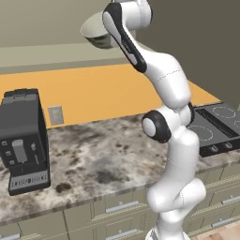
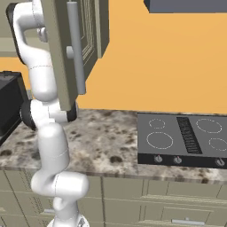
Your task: Move the bowls from the cabinet to the plates on the dining table.
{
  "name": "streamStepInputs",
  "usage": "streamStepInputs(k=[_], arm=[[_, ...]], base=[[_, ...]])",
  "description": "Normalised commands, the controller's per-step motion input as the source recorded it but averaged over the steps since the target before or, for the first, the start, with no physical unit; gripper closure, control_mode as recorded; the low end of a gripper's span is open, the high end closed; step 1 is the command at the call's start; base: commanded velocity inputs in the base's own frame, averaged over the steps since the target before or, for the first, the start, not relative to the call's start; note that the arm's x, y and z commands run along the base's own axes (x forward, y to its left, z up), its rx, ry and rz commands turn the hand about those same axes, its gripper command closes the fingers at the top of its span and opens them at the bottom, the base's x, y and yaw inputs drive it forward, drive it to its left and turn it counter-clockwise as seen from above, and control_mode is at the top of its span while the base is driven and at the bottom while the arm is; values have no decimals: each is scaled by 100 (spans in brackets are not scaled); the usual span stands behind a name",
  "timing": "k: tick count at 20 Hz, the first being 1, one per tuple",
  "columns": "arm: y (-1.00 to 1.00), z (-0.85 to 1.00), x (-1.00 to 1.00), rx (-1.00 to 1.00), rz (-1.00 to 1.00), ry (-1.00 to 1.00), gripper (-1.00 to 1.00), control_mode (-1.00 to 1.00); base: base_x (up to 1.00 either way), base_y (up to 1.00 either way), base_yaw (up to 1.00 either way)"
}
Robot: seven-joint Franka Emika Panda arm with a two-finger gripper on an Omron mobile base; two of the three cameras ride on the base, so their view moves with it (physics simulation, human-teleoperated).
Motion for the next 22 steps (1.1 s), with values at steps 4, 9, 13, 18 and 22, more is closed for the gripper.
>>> streamStepInputs(k=[4,9,13,18,22], arm=[[42,-16,-33,0,7,-1,100,-100],[43,0,-89,0,5,-7,100,-100],[44,0,-100,0,6,-10,100,-100],[43,-24,-100,0,5,-10,100,-100],[30,-73,-100,0,1,-11,100,-100]], base=[[0,0,0],[0,0,0],[0,0,0],[0,0,0],[0,0,0]])
